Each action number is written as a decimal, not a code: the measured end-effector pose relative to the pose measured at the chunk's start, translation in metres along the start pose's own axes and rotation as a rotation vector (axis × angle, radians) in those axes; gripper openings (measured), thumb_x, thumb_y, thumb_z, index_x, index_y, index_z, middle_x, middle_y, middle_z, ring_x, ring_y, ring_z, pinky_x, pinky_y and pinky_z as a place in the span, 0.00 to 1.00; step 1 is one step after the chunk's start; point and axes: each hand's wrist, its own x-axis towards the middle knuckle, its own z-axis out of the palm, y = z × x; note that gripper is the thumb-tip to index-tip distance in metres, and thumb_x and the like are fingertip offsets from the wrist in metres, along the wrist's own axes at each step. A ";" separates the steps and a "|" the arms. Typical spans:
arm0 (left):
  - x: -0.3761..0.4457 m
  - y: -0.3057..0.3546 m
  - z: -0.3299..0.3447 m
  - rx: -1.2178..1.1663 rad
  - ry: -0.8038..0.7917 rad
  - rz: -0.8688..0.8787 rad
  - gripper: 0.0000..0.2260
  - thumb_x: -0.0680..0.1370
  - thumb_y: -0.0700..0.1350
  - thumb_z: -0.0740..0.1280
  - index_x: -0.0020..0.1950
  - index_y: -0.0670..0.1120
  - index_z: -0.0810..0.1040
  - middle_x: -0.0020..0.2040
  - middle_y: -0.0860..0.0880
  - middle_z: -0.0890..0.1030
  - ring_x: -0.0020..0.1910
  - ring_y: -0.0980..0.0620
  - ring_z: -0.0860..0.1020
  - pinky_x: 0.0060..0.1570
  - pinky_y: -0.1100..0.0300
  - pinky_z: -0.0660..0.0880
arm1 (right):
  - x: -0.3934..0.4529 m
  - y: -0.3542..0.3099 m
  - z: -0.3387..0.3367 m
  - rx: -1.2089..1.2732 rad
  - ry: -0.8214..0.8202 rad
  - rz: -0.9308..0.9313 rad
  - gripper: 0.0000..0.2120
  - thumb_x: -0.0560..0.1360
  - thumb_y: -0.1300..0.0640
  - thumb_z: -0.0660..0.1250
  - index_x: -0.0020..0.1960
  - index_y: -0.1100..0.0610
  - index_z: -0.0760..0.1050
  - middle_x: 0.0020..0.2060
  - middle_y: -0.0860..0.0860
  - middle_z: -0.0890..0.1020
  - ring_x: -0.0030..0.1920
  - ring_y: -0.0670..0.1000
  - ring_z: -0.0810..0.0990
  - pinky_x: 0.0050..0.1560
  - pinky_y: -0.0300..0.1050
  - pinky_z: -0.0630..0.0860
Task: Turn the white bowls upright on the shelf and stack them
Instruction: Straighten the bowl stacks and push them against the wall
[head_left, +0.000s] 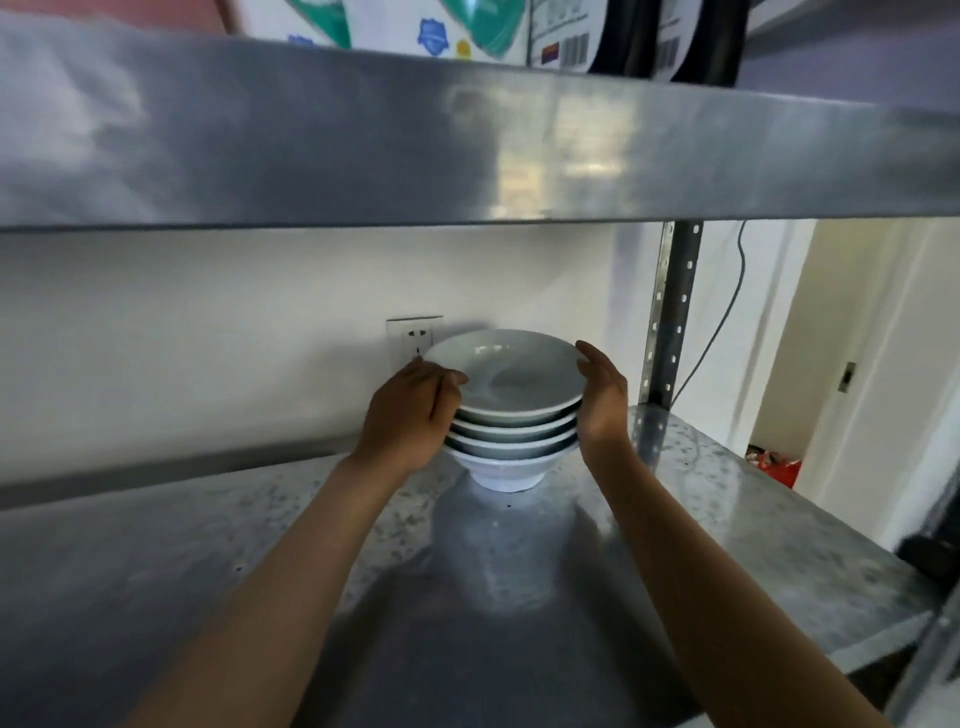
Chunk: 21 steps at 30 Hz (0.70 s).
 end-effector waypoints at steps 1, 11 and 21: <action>0.000 -0.003 -0.001 -0.013 0.000 -0.004 0.20 0.79 0.50 0.50 0.56 0.49 0.81 0.54 0.49 0.81 0.58 0.50 0.76 0.61 0.59 0.69 | -0.002 0.000 0.003 -0.008 -0.002 -0.008 0.16 0.79 0.65 0.59 0.65 0.64 0.74 0.57 0.54 0.79 0.51 0.44 0.79 0.47 0.30 0.75; -0.022 -0.039 -0.036 0.018 -0.013 -0.026 0.22 0.80 0.51 0.48 0.59 0.47 0.80 0.60 0.47 0.79 0.64 0.50 0.71 0.60 0.67 0.60 | -0.032 0.002 0.051 0.074 -0.035 0.047 0.17 0.79 0.66 0.56 0.66 0.65 0.72 0.55 0.54 0.77 0.44 0.38 0.77 0.44 0.28 0.75; -0.072 -0.098 -0.112 0.036 -0.001 -0.113 0.16 0.83 0.45 0.54 0.63 0.46 0.78 0.65 0.46 0.76 0.69 0.51 0.67 0.66 0.69 0.54 | -0.087 0.020 0.137 -0.078 -0.146 0.023 0.16 0.77 0.65 0.59 0.63 0.60 0.75 0.61 0.54 0.78 0.59 0.51 0.76 0.63 0.45 0.70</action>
